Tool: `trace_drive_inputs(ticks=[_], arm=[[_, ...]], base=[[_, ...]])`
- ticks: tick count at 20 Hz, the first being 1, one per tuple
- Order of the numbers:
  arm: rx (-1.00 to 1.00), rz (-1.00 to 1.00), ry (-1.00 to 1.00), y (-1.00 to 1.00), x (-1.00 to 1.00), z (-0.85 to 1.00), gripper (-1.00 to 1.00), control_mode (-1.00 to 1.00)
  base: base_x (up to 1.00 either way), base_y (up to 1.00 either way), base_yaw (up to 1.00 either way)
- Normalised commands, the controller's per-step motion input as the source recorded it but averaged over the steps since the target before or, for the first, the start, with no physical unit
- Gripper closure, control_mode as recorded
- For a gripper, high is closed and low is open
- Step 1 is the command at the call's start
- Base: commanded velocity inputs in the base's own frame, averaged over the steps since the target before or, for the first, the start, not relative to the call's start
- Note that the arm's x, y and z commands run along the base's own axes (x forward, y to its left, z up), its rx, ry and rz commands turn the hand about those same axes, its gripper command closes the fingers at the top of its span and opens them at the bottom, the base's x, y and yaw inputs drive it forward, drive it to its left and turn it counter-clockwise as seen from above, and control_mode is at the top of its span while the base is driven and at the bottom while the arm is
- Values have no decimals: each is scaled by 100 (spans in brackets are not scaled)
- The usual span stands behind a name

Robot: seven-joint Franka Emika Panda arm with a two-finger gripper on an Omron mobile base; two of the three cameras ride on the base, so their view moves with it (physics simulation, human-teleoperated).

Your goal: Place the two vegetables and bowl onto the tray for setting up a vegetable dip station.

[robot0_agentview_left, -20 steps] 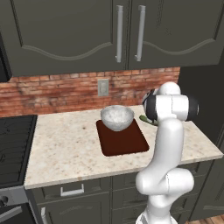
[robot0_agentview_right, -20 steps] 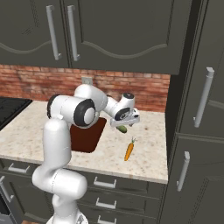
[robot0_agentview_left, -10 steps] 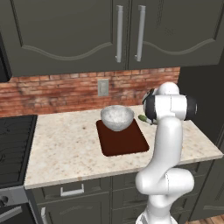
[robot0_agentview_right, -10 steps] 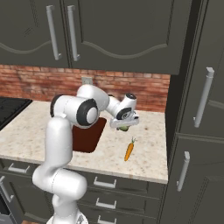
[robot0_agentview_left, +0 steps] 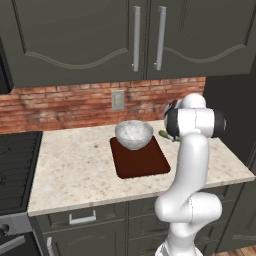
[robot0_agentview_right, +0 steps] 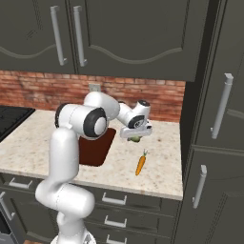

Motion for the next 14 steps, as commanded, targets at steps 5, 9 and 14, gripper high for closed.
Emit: trace_drive_inputs(ticks=[5,9,14], arm=[[-1,3,-2,5,-60,30,100,-100],[-4,1,0,29,-52,23,100,-100],[-5,0,0,28,-61,39,100,-100]], base=[[0,0,0],[0,0,0],[0,0,0]])
